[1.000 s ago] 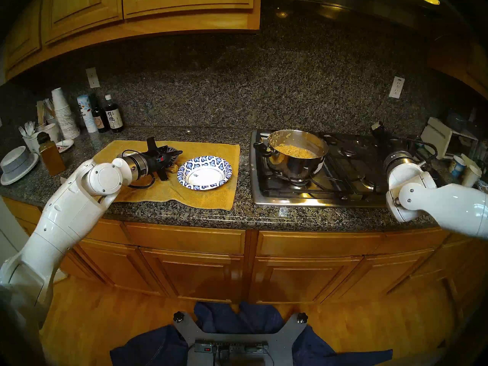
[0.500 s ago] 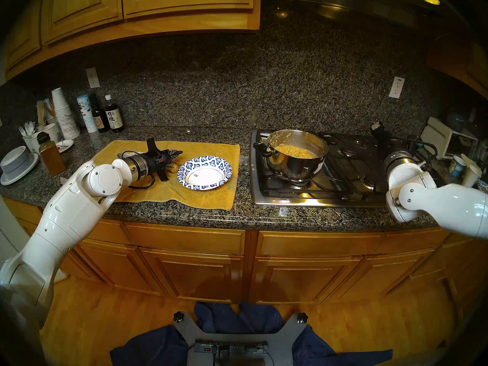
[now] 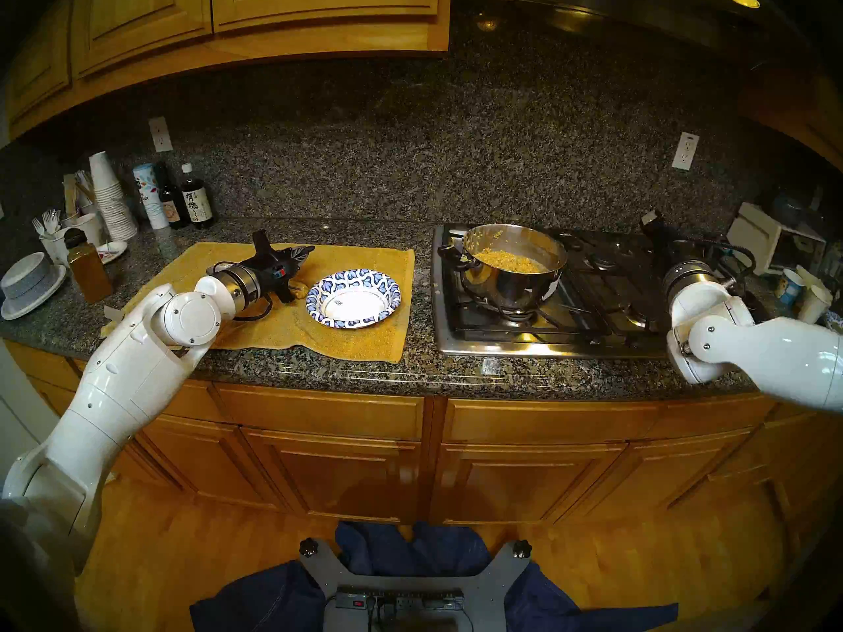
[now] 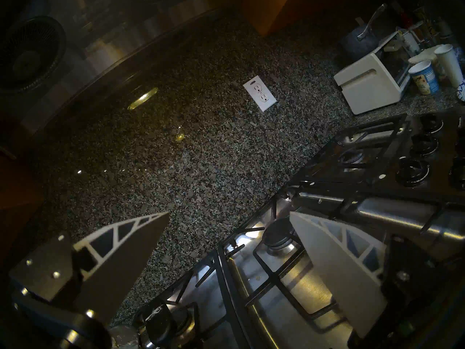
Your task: Scoop oatmeal into bowl
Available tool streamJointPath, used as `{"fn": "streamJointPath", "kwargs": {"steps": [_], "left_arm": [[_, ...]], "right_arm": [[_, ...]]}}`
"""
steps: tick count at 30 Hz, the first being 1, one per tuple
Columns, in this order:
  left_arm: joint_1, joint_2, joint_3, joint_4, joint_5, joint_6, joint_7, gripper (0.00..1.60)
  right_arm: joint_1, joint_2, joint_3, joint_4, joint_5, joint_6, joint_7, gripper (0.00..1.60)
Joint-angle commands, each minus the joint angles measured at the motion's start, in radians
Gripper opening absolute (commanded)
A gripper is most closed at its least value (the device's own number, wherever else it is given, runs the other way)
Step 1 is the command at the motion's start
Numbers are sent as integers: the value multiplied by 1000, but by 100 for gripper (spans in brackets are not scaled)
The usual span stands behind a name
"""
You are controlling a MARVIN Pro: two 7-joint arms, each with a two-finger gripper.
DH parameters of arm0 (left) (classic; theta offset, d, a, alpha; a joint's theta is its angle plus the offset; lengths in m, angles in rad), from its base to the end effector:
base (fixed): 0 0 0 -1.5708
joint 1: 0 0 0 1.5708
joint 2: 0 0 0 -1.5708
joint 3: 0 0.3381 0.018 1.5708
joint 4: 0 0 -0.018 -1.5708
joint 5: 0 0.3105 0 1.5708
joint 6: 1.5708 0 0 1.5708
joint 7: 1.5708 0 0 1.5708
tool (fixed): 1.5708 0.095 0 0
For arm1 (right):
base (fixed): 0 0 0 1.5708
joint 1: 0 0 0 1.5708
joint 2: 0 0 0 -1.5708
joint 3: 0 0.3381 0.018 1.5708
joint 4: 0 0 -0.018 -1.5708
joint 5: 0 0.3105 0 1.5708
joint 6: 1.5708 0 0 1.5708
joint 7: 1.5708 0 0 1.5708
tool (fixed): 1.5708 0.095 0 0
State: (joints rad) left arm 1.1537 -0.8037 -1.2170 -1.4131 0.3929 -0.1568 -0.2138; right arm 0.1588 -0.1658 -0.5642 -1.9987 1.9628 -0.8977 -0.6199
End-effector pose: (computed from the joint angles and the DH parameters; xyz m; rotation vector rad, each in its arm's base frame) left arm 0.5140 0.1675 -0.2237 -1.3844 1.4117 -1.6293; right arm 0.4052 -0.2129 -0.1125 -1.7762 0.9989 -2.0916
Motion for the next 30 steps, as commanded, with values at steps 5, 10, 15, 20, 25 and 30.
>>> {"fn": "streamJointPath", "kwargs": {"steps": [5,10,15,20,25,30], "left_arm": [[-19,-19,-36,-46,89,-8,164,0],[-17,-29,-36,-46,117,-17,215,0],[-26,-38,-35,-42,135,-22,241,0],[-37,-66,-38,-47,132,-34,267,0],[-49,-113,-37,-84,91,-42,255,0],[-65,-163,-23,-121,46,-53,235,0]], "right_arm": [[30,-2,27,1,-12,-5,7,160],[31,-2,27,1,-12,-5,7,160],[30,-2,27,1,-12,-5,7,160],[30,-3,27,1,-12,-5,7,160],[30,-3,27,1,-11,-5,7,160],[29,-3,26,1,-10,-5,7,160]]}}
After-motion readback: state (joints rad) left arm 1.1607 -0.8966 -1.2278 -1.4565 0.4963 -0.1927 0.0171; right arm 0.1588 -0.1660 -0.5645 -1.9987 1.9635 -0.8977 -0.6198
